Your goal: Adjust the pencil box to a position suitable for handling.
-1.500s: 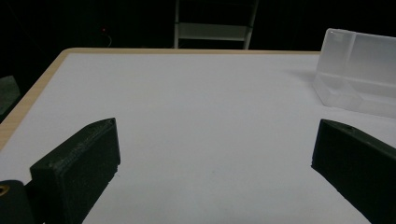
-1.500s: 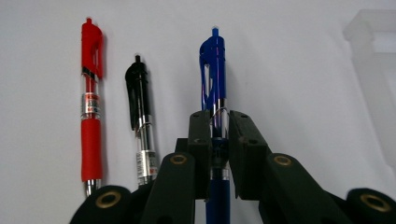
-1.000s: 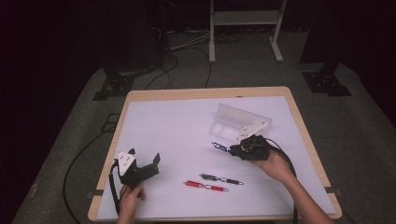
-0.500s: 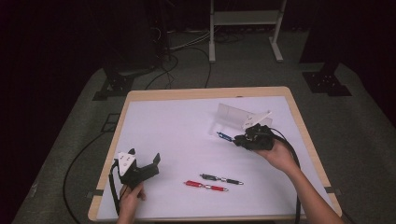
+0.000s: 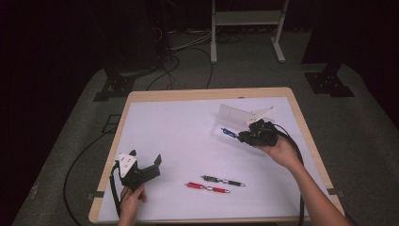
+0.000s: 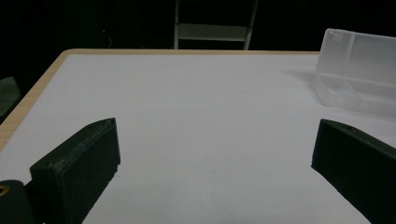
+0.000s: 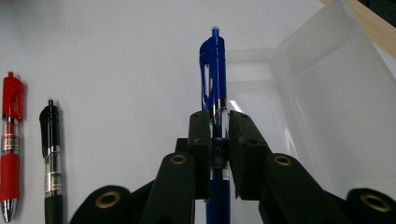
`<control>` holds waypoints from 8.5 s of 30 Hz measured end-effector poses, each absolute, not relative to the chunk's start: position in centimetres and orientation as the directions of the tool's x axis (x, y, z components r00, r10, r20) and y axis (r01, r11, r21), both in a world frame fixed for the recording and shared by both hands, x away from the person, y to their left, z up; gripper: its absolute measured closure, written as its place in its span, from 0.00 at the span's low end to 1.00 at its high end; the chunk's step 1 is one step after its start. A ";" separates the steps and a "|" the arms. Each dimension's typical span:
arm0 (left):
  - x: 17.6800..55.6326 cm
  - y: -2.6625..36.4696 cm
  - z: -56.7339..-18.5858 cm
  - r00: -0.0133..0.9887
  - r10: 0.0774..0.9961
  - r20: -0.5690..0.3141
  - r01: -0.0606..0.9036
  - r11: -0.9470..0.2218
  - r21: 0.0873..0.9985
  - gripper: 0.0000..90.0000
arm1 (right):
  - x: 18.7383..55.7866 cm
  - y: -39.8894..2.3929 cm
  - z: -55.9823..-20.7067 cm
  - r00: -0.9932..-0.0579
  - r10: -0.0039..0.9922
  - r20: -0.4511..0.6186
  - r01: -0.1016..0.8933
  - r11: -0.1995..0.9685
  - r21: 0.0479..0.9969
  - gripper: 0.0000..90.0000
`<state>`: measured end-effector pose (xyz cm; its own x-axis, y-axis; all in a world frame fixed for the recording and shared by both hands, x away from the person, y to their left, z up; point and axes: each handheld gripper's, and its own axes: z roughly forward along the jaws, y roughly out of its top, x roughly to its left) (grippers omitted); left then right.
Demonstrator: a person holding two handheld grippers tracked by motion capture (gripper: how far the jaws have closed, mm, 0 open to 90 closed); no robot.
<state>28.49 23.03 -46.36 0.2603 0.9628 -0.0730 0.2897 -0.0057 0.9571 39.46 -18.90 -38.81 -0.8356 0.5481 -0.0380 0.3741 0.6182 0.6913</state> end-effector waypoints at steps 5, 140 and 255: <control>28.5 23.0 -46.4 0.262 0.962 -0.074 0.289 -0.005 0.957 0.00 | 40.2 -19.3 -39.1 -0.826 0.563 -0.033 0.391 0.615 0.685 0.88; 28.5 23.0 -46.4 0.269 0.960 -0.074 0.290 -0.008 0.957 0.00 | 33.5 -16.0 -42.8 -0.929 0.364 0.066 0.311 0.672 0.672 0.58; 28.5 23.0 -46.4 0.270 0.960 -0.079 0.288 -0.002 0.958 0.00 | 44.5 -20.2 -44.3 -0.804 0.592 0.058 0.505 0.628 0.592 0.87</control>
